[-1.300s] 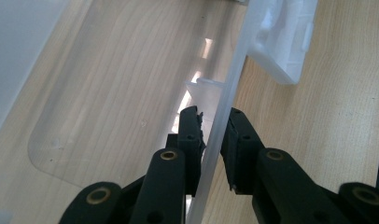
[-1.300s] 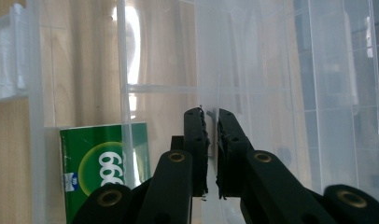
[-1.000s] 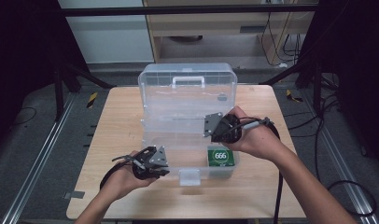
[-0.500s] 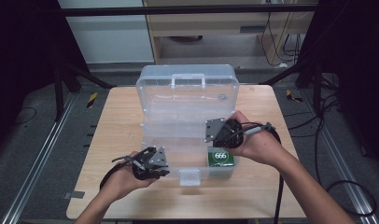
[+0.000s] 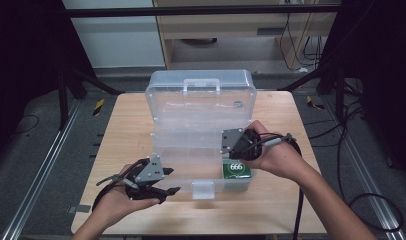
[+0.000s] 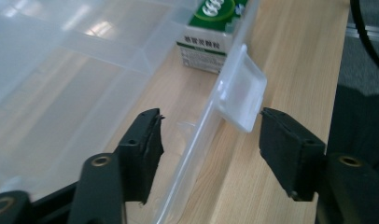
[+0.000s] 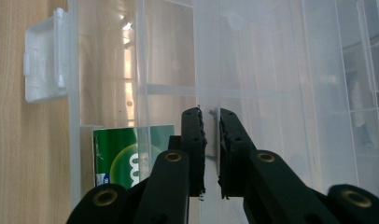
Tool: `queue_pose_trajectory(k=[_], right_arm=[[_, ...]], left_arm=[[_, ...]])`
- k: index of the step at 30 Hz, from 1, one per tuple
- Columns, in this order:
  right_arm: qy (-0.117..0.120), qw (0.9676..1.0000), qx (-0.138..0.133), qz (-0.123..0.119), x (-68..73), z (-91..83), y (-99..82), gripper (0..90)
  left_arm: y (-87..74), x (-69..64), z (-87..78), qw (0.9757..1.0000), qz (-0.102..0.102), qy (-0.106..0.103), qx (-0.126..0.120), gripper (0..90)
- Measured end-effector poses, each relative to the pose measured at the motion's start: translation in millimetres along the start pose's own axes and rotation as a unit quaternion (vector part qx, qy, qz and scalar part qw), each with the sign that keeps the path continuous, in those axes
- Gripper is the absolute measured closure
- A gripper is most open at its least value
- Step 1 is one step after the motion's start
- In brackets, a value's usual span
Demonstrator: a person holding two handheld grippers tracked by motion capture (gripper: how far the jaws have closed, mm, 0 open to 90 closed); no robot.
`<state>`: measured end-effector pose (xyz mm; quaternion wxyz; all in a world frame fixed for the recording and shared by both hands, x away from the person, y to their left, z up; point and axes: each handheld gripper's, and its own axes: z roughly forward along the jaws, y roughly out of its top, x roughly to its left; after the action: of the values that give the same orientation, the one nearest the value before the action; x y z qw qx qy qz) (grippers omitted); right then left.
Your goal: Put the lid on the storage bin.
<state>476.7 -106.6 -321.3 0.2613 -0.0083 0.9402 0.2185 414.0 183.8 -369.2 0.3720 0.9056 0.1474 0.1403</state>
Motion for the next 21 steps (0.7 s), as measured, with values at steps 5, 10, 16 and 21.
queue_pose_trajectory(k=[5,10,16,21], right_arm=[[-0.007,1.0000,-0.005,0.004,2.4,-0.2,-1.4,81.7],[-0.012,0.9999,-0.004,0.003,5.7,-0.2,-0.8,81.4],[-0.022,0.9997,-0.012,0.004,8.4,0.6,-1.6,80.5],[-0.029,0.9995,-0.016,0.004,10.9,0.2,-3.4,79.8]], left_arm=[[0.5,4.6,-22.3,0.9995,-0.012,0.028,-0.002,39.3],[-8.0,16.8,-48.4,0.9974,-0.048,0.050,-0.019,37.4],[-18.2,44.4,-68.2,0.9909,-0.101,0.077,-0.043,41.7],[-18.7,71.4,-78.1,0.9819,-0.148,0.089,-0.078,53.0]])
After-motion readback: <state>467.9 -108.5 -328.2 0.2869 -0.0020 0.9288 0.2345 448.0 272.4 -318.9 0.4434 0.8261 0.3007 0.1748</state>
